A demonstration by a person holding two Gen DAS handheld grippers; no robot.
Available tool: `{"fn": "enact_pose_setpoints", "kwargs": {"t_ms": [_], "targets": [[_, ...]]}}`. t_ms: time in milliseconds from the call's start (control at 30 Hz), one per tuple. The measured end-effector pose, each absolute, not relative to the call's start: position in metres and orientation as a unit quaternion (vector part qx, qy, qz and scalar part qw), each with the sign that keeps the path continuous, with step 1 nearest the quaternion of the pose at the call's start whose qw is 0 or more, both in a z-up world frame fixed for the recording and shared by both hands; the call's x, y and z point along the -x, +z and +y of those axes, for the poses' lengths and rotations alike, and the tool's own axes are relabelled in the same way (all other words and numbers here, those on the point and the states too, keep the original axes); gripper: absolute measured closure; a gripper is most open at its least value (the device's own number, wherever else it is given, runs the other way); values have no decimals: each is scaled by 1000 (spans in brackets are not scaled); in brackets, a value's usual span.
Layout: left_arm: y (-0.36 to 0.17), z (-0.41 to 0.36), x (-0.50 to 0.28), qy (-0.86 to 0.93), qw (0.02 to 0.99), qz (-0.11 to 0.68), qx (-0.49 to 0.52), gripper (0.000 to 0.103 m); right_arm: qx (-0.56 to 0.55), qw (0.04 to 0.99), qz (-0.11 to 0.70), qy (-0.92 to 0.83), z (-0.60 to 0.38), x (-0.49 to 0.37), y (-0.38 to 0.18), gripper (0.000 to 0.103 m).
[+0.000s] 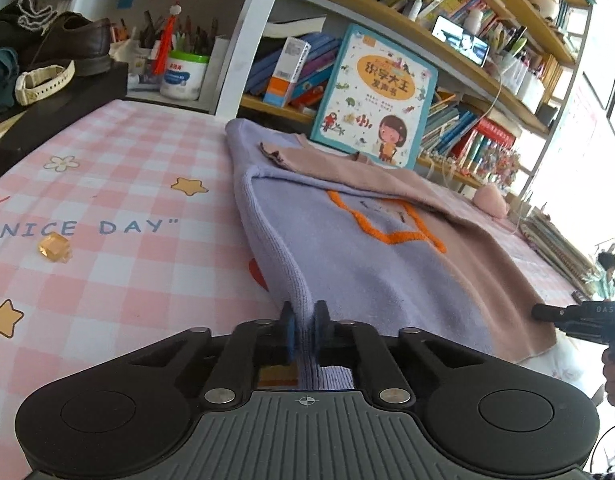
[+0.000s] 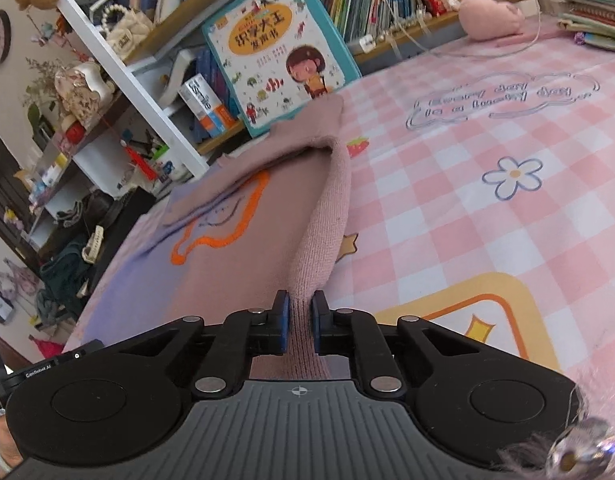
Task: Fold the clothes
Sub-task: 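Pinch the pink side edge with the right tool while the left tool holds the lavender edge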
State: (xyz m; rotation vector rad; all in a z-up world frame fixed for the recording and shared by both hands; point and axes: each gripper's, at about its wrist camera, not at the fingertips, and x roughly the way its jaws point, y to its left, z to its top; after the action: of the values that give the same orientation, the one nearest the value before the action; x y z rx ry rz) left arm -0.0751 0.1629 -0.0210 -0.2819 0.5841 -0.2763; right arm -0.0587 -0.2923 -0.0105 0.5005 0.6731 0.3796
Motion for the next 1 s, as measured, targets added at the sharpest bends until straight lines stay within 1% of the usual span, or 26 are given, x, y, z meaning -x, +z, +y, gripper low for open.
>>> {"fn": "enact_pose_setpoints", "kwargs": {"t_ms": [200, 433, 500, 700, 767, 833, 1000], "targets": [[-10, 158, 81, -144, 945, 268, 121, 98, -248, 895, 291, 229, -294, 75, 8, 93], [-18, 164, 81, -138, 939, 288, 124, 97, -219, 893, 332, 211, -287, 72, -4, 92], [-21, 166, 80, -134, 938, 293, 129, 96, -216, 891, 339, 209, -285, 71, -8, 90], [-23, 168, 77, -132, 936, 297, 137, 93, -226, 886, 343, 216, -284, 69, -13, 88], [-24, 169, 76, -131, 935, 298, 138, 92, -232, 884, 342, 220, -285, 67, -14, 84], [-25, 170, 75, -128, 936, 298, 139, 91, -241, 881, 342, 222, -285, 65, -15, 83], [-26, 169, 75, -128, 938, 292, 138, 90, -227, 885, 339, 225, -281, 64, -14, 82]]}}
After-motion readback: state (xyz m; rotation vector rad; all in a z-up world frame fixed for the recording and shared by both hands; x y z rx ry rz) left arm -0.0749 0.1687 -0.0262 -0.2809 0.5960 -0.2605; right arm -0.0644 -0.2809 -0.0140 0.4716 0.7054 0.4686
